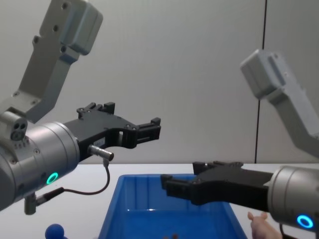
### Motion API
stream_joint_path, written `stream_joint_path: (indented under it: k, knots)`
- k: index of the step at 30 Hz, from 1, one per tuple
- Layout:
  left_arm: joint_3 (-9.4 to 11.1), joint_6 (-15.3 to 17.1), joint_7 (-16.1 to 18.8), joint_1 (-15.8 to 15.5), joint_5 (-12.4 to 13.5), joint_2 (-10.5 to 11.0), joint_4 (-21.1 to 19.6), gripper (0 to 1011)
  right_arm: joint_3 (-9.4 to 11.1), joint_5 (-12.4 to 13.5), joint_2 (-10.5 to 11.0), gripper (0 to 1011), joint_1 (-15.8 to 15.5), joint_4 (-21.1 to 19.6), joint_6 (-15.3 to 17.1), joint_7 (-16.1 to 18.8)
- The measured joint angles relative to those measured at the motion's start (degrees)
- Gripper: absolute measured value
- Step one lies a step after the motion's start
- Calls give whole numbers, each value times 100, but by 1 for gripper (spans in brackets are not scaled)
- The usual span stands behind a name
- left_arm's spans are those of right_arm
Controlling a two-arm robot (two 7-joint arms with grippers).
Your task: Pick up the two dolls from the table and place them into the box.
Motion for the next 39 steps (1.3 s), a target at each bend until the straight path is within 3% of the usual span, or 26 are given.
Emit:
stream_joint_path:
  k: [11, 25, 39]
  knots:
    - [0, 0, 0, 0, 0, 0, 1, 1001, -31, -132, -20, 995, 0, 86, -130, -286]
    - [0, 0, 0, 0, 0, 0, 0, 1001, 92, -104, 211, 1001, -331, -275, -192, -972]
    - [0, 0, 0, 0, 0, 0, 0, 1001, 262, 20, 496, 1001, -733, -579, -24, -1580]
